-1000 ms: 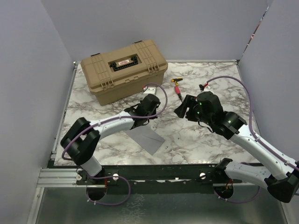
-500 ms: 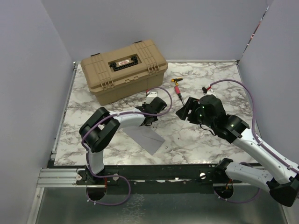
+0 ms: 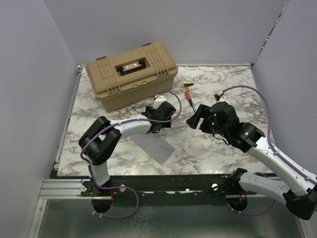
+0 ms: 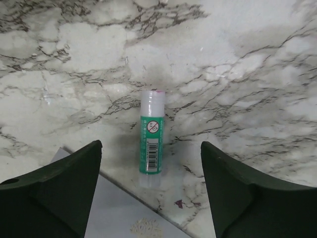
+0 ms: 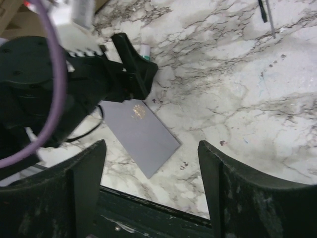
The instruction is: Place the letter into the envelope and seal it
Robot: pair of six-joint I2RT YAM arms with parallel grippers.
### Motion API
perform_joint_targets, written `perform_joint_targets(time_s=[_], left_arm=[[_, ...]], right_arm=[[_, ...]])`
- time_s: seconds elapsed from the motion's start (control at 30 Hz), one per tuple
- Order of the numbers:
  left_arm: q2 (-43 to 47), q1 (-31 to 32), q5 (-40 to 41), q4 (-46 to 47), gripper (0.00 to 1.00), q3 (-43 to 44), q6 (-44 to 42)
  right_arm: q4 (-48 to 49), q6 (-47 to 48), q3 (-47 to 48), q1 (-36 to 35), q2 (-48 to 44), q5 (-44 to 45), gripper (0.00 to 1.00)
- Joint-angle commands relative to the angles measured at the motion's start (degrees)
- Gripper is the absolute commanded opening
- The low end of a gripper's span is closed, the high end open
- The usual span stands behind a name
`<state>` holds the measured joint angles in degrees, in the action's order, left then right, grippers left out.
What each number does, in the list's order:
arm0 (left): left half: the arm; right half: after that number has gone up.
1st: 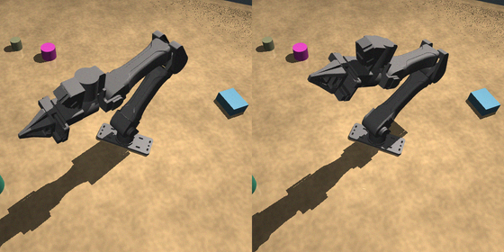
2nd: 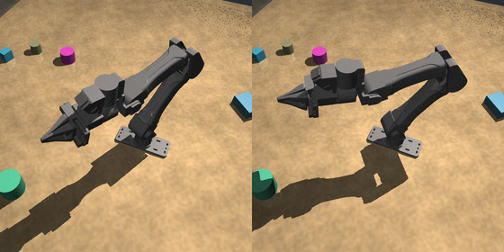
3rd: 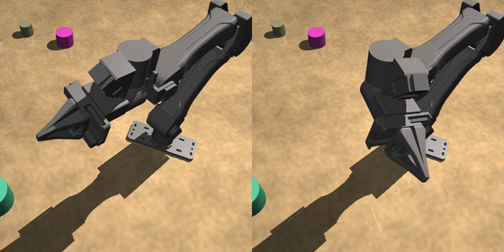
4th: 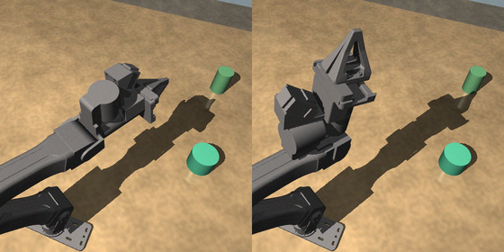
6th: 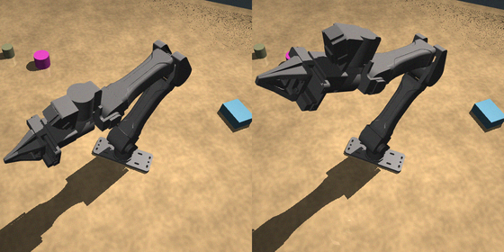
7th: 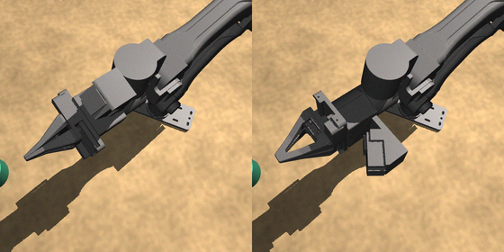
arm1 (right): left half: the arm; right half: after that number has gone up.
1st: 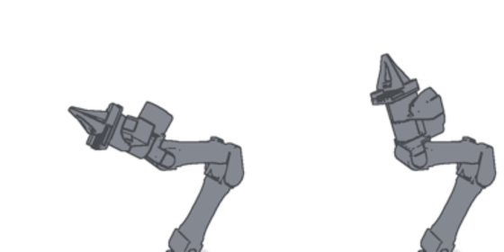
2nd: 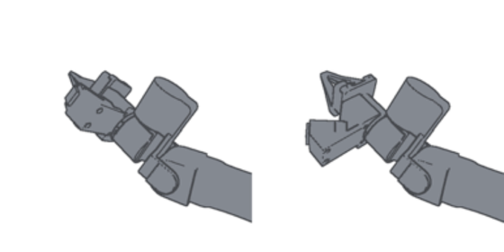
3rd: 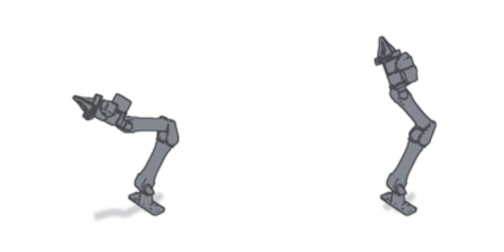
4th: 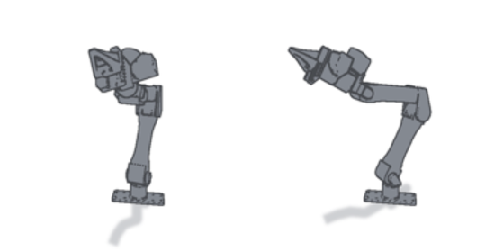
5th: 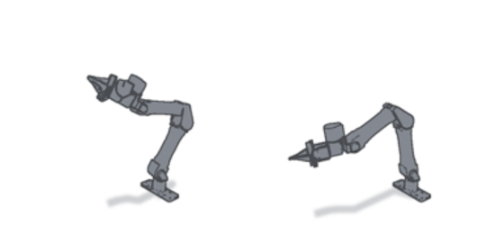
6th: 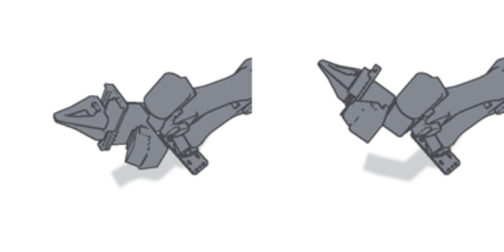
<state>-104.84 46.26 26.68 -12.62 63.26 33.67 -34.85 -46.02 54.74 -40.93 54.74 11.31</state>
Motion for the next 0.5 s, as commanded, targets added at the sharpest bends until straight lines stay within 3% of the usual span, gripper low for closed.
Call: perform_joint_targets(time_s=[0.0, 0.13, 0.47], left_arm=[[10.2, 0.4, 0.6, -0.9, 0.87, 1.6, -2.8], [19.3, 0.3, 4.0, -3.7, 0.99, 1.4, -4.0], [44.7, 0.3, 16.9, -16.4, 0.99, 1.5, -4.6]], right_arm=[[-4.2, 1.7, 2.2, -0.3, -0.8, 1.6, 0.82], [-9.8, 1.6, 6.0, -0.3, 0.2, 7.1, 0.86], [-16.7, 5.7, 13.0, -0.3, -1.8, 16.6, 0.85]])
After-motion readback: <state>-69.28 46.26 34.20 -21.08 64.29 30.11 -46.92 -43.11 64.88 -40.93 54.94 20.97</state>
